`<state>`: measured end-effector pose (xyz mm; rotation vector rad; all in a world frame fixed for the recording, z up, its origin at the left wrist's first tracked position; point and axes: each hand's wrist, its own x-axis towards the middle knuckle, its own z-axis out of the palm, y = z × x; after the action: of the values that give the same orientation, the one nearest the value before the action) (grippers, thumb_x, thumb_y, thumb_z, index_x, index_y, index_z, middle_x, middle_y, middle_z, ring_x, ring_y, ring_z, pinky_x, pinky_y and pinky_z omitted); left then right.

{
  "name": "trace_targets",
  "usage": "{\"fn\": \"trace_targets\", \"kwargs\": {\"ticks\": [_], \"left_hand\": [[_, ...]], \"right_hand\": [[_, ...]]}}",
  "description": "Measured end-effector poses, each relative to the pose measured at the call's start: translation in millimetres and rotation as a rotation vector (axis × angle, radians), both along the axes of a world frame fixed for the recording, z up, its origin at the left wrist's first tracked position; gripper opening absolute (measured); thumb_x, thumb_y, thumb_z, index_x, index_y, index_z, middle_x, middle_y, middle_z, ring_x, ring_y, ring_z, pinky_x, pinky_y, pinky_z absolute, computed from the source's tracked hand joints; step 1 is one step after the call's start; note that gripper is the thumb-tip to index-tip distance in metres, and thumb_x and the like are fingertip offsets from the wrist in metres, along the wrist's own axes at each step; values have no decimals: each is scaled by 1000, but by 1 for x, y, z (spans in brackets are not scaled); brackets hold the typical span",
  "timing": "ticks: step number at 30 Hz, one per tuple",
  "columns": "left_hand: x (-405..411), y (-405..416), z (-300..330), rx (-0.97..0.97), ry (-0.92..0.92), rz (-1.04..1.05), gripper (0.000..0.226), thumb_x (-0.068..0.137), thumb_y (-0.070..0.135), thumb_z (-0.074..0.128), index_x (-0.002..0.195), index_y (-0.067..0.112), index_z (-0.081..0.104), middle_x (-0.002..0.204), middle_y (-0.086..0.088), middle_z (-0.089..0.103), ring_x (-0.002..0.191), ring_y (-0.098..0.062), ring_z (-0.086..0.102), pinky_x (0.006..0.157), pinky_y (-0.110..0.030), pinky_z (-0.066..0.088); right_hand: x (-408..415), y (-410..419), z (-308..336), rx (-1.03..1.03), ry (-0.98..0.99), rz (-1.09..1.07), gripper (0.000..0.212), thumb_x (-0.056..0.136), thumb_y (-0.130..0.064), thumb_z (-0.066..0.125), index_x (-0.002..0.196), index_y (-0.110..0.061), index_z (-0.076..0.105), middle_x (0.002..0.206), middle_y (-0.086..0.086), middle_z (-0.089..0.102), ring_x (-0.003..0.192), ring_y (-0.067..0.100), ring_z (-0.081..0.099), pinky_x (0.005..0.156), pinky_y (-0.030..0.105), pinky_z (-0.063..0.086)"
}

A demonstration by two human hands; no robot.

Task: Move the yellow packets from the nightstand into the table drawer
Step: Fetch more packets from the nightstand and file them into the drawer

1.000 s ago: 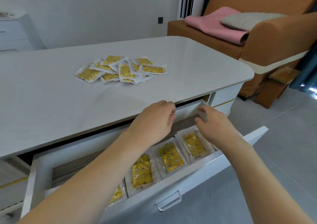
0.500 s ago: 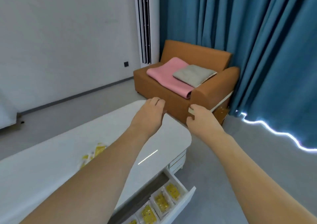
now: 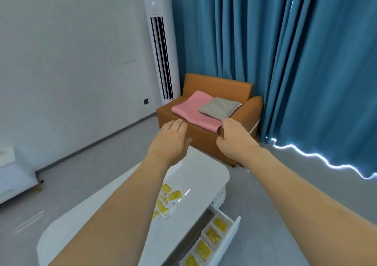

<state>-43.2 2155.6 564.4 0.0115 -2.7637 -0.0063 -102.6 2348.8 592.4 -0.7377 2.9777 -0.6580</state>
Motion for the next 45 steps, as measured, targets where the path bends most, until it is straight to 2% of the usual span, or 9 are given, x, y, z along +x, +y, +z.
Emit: {"fn": "trace_targets", "kwargs": {"ticks": [13, 22, 27, 33, 34, 37, 38, 41, 45], "left_hand": [[117, -83, 58, 2, 56, 49, 42, 99, 34, 49, 128, 4, 50, 138, -15, 49, 121, -34, 48, 101, -41, 38], [220, -241, 69, 3, 82, 92, 45, 101, 35, 45, 133, 3, 48, 138, -15, 49, 124, -33, 47, 104, -41, 37], [271, -335, 81, 47, 82, 96, 44, 101, 33, 45, 132, 2, 48, 139, -16, 48, 124, -34, 46, 104, -42, 38], [306, -432, 80, 106, 85, 163, 45, 101, 29, 48, 134, -1, 47, 140, -19, 48, 125, -36, 46, 104, -43, 36], [313, -447, 79, 119, 95, 180, 45, 101, 28, 48, 135, -1, 47, 140, -18, 48, 125, -36, 46, 104, -43, 36], [333, -499, 78, 118, 96, 208, 46, 102, 30, 44, 139, 2, 43, 145, -15, 44, 129, -33, 43, 105, -39, 33], [340, -521, 79, 110, 99, 218, 47, 103, 31, 43, 140, 3, 42, 146, -14, 43, 129, -32, 43, 105, -39, 33], [360, -601, 79, 97, 123, 260, 47, 102, 31, 43, 140, 3, 43, 144, -14, 45, 127, -33, 45, 104, -40, 36], [391, -714, 71, 97, 78, 298, 46, 101, 31, 44, 138, 3, 45, 141, -14, 48, 124, -35, 47, 102, -44, 41]], "right_hand": [[107, -80, 31, -27, 26, -20, 44, 93, -19, 48, 135, -7, 43, 135, 12, 49, 122, 27, 46, 104, 37, 40], [218, -234, 47, -93, 33, -7, 58, 96, -17, 48, 150, -9, 29, 150, 10, 38, 135, 26, 38, 110, 34, 32], [273, -333, 52, -86, 12, 34, 45, 96, -16, 48, 139, -6, 40, 142, 11, 44, 127, 24, 43, 102, 32, 37], [306, -431, 59, -72, 24, 91, 45, 96, -15, 46, 138, -3, 40, 143, 13, 43, 131, 27, 40, 106, 33, 33], [307, -448, 59, -71, 25, 102, 40, 95, -14, 46, 134, -3, 43, 136, 12, 46, 127, 28, 43, 102, 33, 36], [311, -507, 58, -99, 19, 101, 13, 92, -14, 47, 103, -9, 49, 96, 2, 49, 94, 24, 52, 72, 30, 42], [316, -531, 58, -98, 27, 111, 14, 92, -15, 47, 103, -8, 50, 96, 2, 50, 94, 24, 52, 73, 30, 42], [338, -610, 56, -89, 21, 174, 38, 97, -17, 45, 132, -3, 44, 133, 13, 47, 124, 29, 46, 100, 36, 39], [368, -725, 47, -118, -41, 200, 43, 98, -17, 43, 138, -1, 40, 144, 16, 41, 132, 28, 39, 104, 33, 34]]}}
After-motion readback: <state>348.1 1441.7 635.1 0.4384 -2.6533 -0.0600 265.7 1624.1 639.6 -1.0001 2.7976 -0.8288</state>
